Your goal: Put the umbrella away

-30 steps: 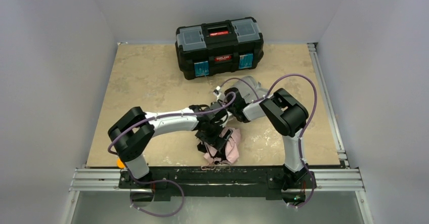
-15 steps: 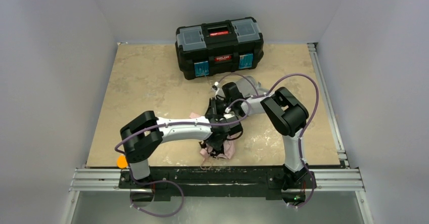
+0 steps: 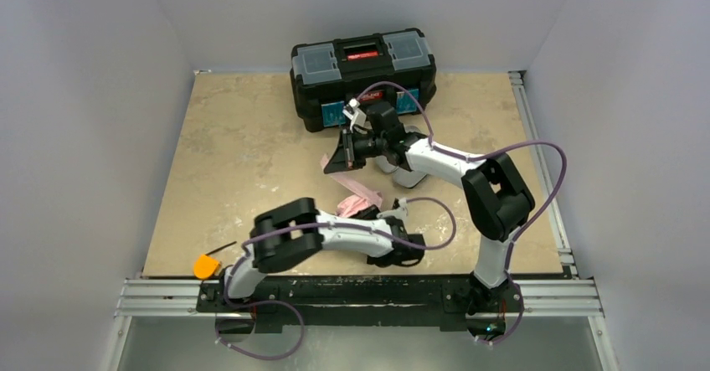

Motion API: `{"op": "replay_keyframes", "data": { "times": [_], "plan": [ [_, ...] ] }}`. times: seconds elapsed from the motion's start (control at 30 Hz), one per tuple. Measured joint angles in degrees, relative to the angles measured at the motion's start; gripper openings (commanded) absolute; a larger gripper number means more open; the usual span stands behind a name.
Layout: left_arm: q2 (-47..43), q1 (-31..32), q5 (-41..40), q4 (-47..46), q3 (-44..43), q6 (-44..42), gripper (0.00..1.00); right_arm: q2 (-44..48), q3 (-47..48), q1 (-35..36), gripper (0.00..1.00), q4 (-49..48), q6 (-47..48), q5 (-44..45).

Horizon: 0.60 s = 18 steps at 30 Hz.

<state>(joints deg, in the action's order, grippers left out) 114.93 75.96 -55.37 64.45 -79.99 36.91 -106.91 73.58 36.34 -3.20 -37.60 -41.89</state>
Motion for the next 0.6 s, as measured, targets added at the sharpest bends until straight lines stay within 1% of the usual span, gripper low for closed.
{"op": "replay_keyframes", "data": {
  "times": [0.1, 0.17, 0.27, 0.5, 0.6],
  "plan": [
    [8.44, 2.95, -1.77, 1.99, -1.25, 0.2, 0.0, 0.0, -1.9, 0.44, 0.0, 1.11, 0.15, -0.42],
    [11.65, 4.63, -4.15, 3.41, -1.53, 0.15, 0.0, 0.0, -3.43, 0.68, 0.0, 1.97, 0.09, -0.76],
    [12.46, 6.05, -4.83, 4.42, -2.29, 0.13, 0.0, 0.0, -4.46, 0.94, 0.0, 2.43, -0.22, -1.09],
    [12.68, 6.91, -3.91, 3.54, -2.84, -1.44, 0.0, -0.02, -7.15, 1.27, 0.0, 0.61, -2.45, -0.04],
    [12.68, 7.85, -3.23, 3.21, -2.84, -2.45, 0.0, -2.34, -7.89, 1.27, 0.0, -1.42, -2.38, 0.7]
  ]
}}
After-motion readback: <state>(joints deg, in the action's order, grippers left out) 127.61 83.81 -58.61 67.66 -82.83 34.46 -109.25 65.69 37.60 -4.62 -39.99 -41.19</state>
